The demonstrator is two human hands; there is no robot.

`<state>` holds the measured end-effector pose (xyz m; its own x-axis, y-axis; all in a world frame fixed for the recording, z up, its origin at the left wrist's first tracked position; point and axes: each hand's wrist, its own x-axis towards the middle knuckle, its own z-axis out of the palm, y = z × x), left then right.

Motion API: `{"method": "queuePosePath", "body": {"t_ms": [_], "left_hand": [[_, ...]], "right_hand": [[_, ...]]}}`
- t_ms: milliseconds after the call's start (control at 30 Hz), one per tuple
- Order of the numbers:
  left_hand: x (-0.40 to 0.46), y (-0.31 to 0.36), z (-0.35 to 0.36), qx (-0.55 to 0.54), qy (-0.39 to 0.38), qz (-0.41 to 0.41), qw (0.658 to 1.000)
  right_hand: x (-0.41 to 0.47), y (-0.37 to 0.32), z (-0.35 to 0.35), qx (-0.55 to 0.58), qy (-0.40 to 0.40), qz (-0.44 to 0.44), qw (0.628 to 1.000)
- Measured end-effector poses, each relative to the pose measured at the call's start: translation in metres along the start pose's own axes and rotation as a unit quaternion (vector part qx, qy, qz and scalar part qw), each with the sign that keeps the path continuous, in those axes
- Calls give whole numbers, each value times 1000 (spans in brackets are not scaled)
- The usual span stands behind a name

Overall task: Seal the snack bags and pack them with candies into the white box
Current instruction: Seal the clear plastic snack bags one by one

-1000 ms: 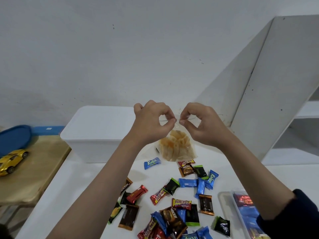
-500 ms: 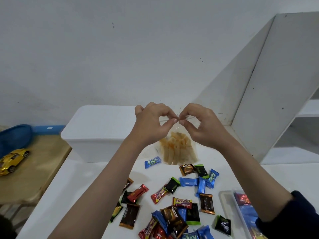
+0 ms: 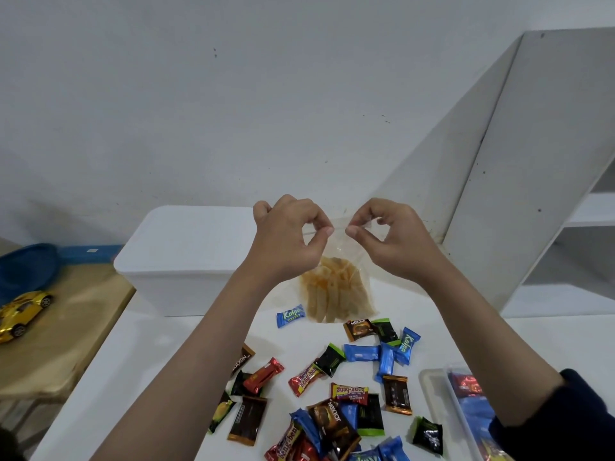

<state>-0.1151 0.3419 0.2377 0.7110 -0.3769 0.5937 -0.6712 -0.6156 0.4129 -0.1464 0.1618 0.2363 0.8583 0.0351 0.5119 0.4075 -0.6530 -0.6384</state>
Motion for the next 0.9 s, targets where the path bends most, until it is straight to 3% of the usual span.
{"method": "queuePosePath", "body": {"t_ms": [667,800,900], "left_hand": [[1,5,-2,-12,5,2,1000],[-3,-4,-5,-38,-2,-53,998],[-6,-22,-9,-136,-16,-144,980]], "right_hand": [[-3,-1,-7,130,25,65,989],[-4,4,-11,166,17,62,984],[-5,9,-19,240,34,92,966]]}}
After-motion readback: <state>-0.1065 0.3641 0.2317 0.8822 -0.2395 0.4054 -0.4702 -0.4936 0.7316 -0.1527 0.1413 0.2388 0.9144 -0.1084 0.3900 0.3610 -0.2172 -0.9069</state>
